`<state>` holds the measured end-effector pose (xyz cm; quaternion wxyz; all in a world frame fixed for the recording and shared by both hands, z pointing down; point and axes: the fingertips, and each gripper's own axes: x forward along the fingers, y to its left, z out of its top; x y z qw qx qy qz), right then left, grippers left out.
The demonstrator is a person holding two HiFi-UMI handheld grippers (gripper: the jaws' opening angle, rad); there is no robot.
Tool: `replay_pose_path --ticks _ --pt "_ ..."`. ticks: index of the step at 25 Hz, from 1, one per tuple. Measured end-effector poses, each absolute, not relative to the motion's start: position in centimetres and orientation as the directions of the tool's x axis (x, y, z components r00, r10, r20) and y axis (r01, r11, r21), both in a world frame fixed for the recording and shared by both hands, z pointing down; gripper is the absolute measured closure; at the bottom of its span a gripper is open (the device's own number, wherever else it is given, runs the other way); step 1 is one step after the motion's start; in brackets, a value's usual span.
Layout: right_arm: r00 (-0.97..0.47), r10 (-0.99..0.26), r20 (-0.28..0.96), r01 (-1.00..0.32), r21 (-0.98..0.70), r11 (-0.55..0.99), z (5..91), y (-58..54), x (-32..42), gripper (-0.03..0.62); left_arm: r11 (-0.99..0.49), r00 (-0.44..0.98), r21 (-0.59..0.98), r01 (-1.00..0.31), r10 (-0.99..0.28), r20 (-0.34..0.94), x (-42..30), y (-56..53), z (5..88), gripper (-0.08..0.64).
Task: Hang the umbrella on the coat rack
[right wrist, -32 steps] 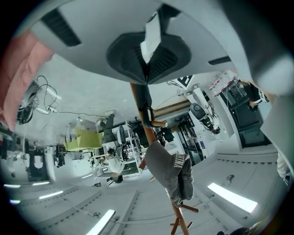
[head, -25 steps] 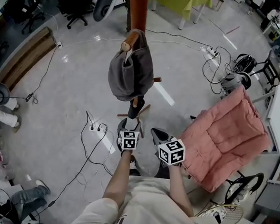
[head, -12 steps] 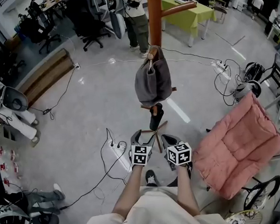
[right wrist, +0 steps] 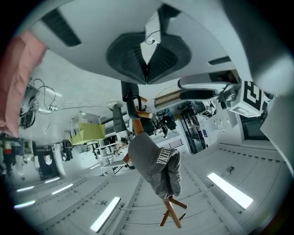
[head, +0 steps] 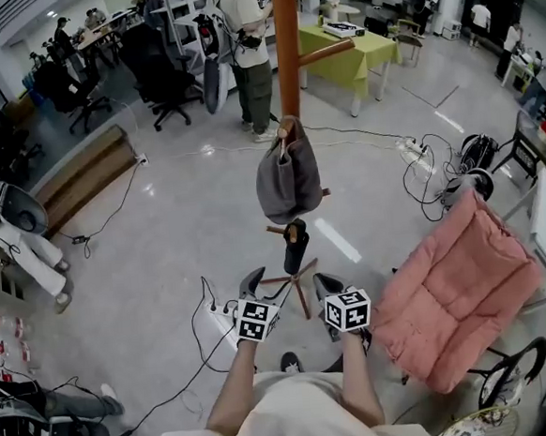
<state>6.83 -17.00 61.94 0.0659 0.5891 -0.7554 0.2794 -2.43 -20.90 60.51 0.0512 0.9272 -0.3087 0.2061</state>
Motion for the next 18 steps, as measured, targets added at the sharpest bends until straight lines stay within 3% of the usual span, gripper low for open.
replay_pose_path --ticks 9,18 --pt "-0.279 -0.852 0.443 -0.937 -0.322 0.139 62.5 -16.8 7.1 0.588 -0.825 0.767 -0.003 -0.564 -0.525 0.369 -1.9 -21.3 59.5 0.244" --pt "-0.287 -0.842 0.456 -0.941 -0.297 0.160 62.6 -17.1 6.8 0.588 -0.853 0.788 -0.028 -0.521 -0.494 0.369 -1.2 -20.8 59.6 0.334"
